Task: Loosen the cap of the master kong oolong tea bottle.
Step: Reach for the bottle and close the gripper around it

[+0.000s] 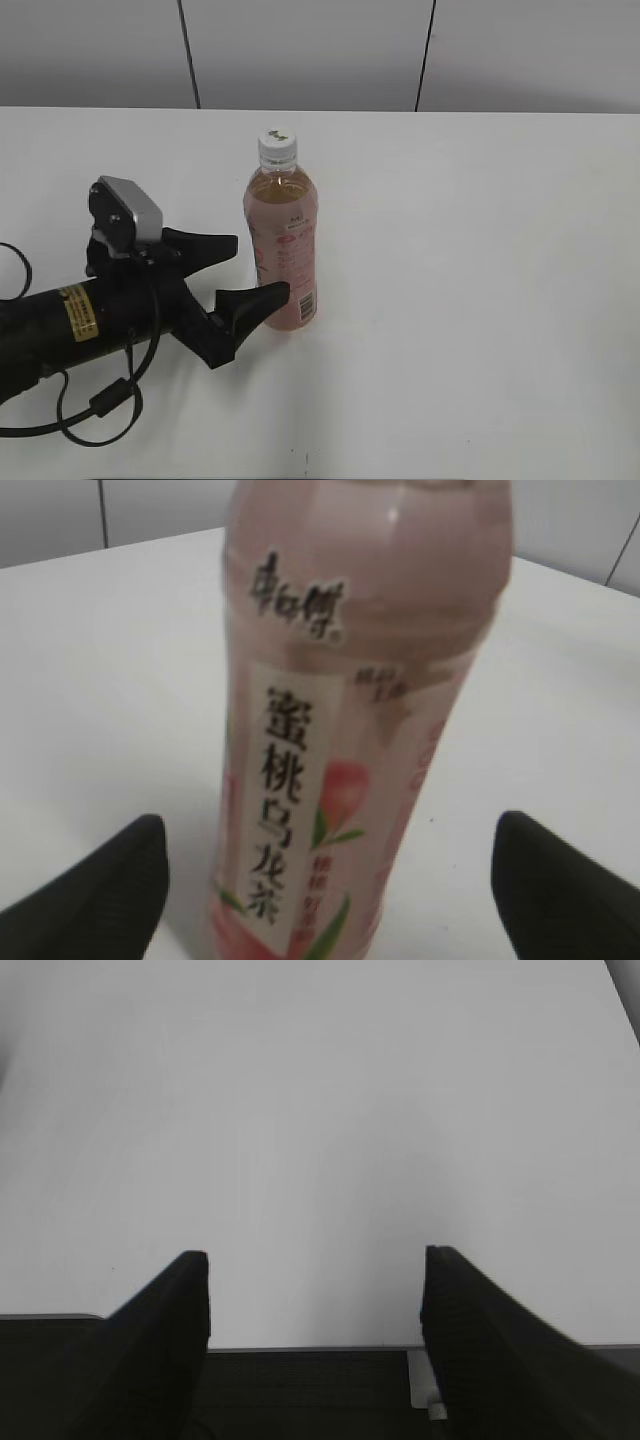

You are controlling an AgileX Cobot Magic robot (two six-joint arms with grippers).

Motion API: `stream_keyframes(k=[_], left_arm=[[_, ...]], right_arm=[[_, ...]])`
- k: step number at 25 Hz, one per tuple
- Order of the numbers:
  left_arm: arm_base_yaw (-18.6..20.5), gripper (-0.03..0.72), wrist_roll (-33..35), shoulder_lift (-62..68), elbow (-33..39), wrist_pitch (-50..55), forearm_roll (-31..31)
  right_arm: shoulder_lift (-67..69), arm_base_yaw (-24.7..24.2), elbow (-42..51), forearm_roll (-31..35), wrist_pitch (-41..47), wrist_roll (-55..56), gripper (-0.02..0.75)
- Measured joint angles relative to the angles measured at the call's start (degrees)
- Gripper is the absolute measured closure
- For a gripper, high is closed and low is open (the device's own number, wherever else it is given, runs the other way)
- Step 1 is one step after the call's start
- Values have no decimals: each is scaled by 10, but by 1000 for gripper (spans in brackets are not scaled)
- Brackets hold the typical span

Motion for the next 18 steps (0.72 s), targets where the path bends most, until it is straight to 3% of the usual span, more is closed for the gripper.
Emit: stream_keyframes(k=[7, 18], left_arm=[[-43, 94, -14, 0, -34, 6, -46], [-45, 97, -16, 9, -74, 40, -53]], right_arm=[[0, 0, -2, 0, -5, 0, 235], [0, 0, -2, 0, -6, 0, 235]])
